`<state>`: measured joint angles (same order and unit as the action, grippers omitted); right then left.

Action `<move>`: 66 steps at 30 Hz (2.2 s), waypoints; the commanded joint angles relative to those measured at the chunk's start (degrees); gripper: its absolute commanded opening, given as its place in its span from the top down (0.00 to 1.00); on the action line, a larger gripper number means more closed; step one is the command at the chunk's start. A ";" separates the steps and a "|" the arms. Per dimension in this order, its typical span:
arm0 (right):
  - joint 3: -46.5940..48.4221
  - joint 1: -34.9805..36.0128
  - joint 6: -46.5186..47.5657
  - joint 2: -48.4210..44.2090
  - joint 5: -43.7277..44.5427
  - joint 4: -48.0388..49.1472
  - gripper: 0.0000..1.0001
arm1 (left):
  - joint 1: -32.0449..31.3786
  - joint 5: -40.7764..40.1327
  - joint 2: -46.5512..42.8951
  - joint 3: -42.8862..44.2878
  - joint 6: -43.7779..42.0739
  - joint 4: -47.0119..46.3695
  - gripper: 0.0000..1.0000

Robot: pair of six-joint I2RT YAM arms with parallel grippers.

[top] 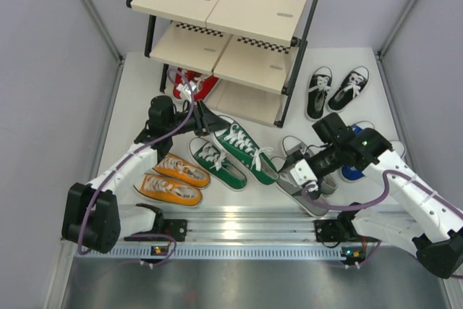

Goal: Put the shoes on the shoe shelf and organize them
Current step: Pick up the shoe at the center of the board, then place the shoe at the shoe shelf.

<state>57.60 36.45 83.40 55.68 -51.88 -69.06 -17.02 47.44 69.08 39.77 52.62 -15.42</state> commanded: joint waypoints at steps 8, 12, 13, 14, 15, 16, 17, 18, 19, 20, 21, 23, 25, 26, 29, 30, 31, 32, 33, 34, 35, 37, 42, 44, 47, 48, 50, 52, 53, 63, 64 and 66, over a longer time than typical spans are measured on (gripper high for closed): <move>4.62 3.81 0.89 2.24 0.37 2.70 0.31 | 0.05 4.32 0.79 3.47 4.51 -5.32 1.00; 7.16 3.90 0.54 2.59 -0.24 1.74 0.31 | 0.05 4.85 0.88 3.21 4.51 -5.32 1.00; 8.39 3.90 0.54 2.85 -0.33 1.38 0.31 | 0.05 4.94 0.97 3.12 4.51 -5.32 1.00; 8.92 3.90 0.80 3.20 -0.42 0.95 0.31 | 0.05 4.86 0.97 3.03 4.51 -5.32 1.00; 9.36 3.90 1.41 3.29 -0.85 0.42 0.31 | 0.05 5.03 1.06 3.03 4.51 -5.32 1.00; 10.06 3.98 1.68 3.47 -1.20 -0.19 0.31 | 0.05 5.03 1.06 3.03 4.51 -5.32 1.00; 10.33 3.98 1.60 3.82 -1.64 -0.46 0.30 | 0.05 5.12 1.14 3.03 4.60 -5.32 1.00; 10.51 4.07 1.68 4.08 -1.91 -0.55 0.31 | 0.05 5.12 1.15 3.03 4.68 -5.32 1.00; 10.51 4.16 1.68 4.43 -2.43 -0.64 0.31 | 0.05 5.12 1.41 3.03 4.77 -5.24 1.00; 10.25 4.42 1.60 5.05 -2.70 -0.64 0.31 | -0.03 5.12 1.24 3.12 4.86 -5.32 1.00; 9.99 4.77 1.68 5.40 -2.79 -0.55 0.31 | -0.04 5.21 1.41 3.30 4.95 -5.24 1.00; 9.11 5.56 1.68 6.45 -2.18 -0.12 0.32 | -0.04 5.21 1.50 3.38 5.21 -5.23 1.00; 8.58 6.88 1.25 6.72 -0.86 0.41 0.33 | -0.04 5.29 1.76 3.47 5.74 -5.23 1.00; 8.49 7.23 1.07 7.16 -0.33 0.76 0.34 | -0.04 5.21 1.76 3.39 5.74 -5.23 1.00; 7.96 8.72 -0.24 7.34 2.21 1.82 0.36 | -0.04 5.56 2.02 3.56 5.91 -5.23 1.00; 7.61 8.99 -0.34 7.51 3.79 2.43 0.38 | -0.04 5.56 2.02 3.47 6.00 -5.23 1.00; 7.44 9.17 -0.43 7.51 4.67 2.70 0.39 | -0.04 5.82 2.11 3.73 6.09 -5.23 1.00; 7.17 9.52 -1.12 7.43 5.55 3.13 0.39 | -0.12 5.91 2.20 3.82 6.00 -5.32 1.00; 6.82 9.69 -1.48 7.34 7.13 4.01 0.41 | -0.12 6.08 2.29 3.83 6.09 -5.24 1.00; 6.65 9.70 -1.74 7.08 7.75 4.45 0.41 | -0.12 6.43 2.29 4.00 6.00 -5.23 1.00; 6.38 9.70 -1.92 6.90 8.45 4.72 0.42 | -0.12 6.61 2.29 4.00 6.09 -5.23 1.00; 5.68 9.70 -2.44 6.81 10.04 5.86 0.43 | -0.12 6.96 2.38 4.09 6.09 -5.23 1.00; 5.06 10.13 -2.98 7.16 10.75 6.48 0.48 | -0.21 6.88 2.20 4.00 6.18 -5.23 1.00; 5.41 11.01 -2.80 7.77 10.48 6.13 0.50 | -0.30 6.35 2.37 3.83 6.62 -5.23 1.00; 6.55 12.32 -2.89 9.17 10.21 5.60 0.52 | -0.39 5.03 2.55 3.39 7.14 -5.23 1.00; 6.64 12.68 -2.89 9.62 10.91 5.77 0.53 | -0.39 4.25 2.64 3.21 7.41 -5.23 1.00; 6.47 14.08 -3.15 10.67 12.41 6.04 0.54 | -0.47 3.89 2.99 3.21 7.67 -5.23 1.00; 5.68 14.88 -3.50 10.94 14.78 7.18 0.55 | -0.47 4.06 3.17 3.38 7.85 -5.23 1.00; 5.33 15.32 -3.50 10.94 15.48 7.44 0.56 | -0.47 4.06 2.99 3.47 7.94 -5.23 1.00; 3.57 16.72 -3.06 11.29 17.77 8.68 0.64 | -0.47 4.41 3.78 4.26 7.67 -5.32 1.00; 3.57 16.90 -3.06 11.81 17.86 8.76 0.64 | -0.56 4.50 3.78 4.26 7.67 -5.32 1.00; 3.39 17.60 -2.98 12.17 18.21 8.76 0.64 | -0.56 4.50 3.61 4.44 7.67 -5.41 1.00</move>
<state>61.87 52.27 80.31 66.85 -34.20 -60.71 -17.41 48.82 73.58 40.40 55.46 -15.40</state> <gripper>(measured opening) 0.363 0.393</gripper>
